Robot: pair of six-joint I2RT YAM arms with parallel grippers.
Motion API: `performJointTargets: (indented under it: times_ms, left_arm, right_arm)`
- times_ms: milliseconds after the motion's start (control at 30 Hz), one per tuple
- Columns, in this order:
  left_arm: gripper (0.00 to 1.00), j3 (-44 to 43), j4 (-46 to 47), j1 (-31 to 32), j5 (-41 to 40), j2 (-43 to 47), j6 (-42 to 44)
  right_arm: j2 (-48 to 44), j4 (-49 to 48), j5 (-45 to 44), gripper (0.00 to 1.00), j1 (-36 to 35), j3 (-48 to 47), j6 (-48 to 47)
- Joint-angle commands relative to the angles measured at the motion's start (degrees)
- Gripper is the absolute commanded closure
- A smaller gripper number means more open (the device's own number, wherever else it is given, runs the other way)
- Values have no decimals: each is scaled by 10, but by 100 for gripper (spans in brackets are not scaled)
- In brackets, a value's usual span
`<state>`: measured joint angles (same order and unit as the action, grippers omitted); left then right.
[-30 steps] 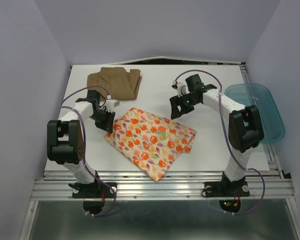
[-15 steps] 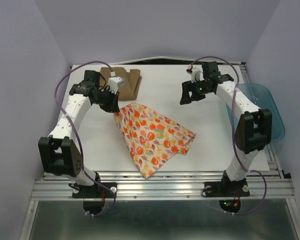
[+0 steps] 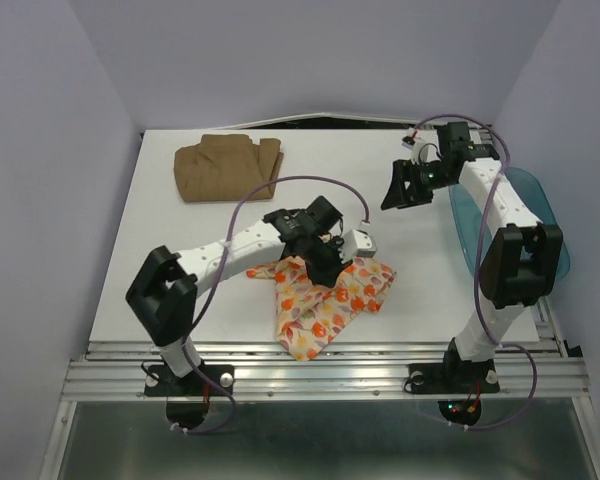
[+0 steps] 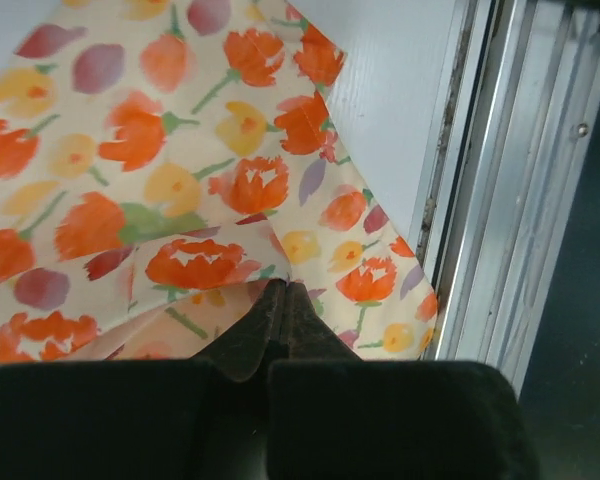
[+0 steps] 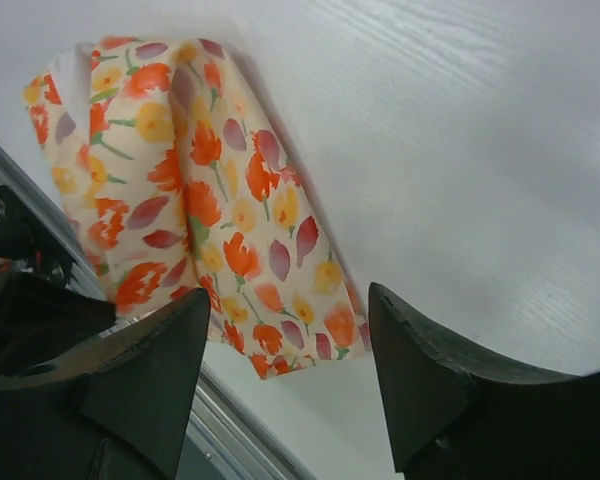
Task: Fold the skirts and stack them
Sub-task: Flatten the skirt out
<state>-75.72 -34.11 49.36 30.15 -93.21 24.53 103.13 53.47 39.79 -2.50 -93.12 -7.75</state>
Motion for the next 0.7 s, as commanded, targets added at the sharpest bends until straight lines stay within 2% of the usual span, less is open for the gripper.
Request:
performJointTargets:
  times_ms: [0, 100, 200, 367, 400, 467, 533, 600, 667]
  left_arm:
    - [100, 4, 49, 30, -60, -47, 6]
    - [100, -16, 86, 47, -84, -89, -3]
    - [100, -28, 119, 49, -98, -90, -15]
    - [73, -45, 159, 49, -132, -47, -20]
    - [65, -62, 149, 48, -133, -40, -22]
    - [61, -83, 135, 48, -132, -12, -22]
    - [49, -86, 117, 42, -122, 29, -26]
    - [47, -83, 106, 22, -97, 57, -37]
    - [47, -77, 86, -40, -40, 90, -57]
  right_arm:
    - [-24, 32, 49, 32, -5, 45, -10]
    - [-19, 27, 89, 35, -5, 79, -7]
    - [-21, 23, 132, 35, -5, 108, -2]
    - [-28, -6, 153, 34, -5, 127, 15]
    - [-31, -12, 155, 34, -5, 127, 22]
    - [-38, -14, 156, 34, -11, 123, 19]
    - [-47, -14, 148, 34, -23, 120, 19]
    - [-65, -20, 136, 34, -37, 124, 20]
    - [-79, -41, 107, 34, -70, 136, 31]
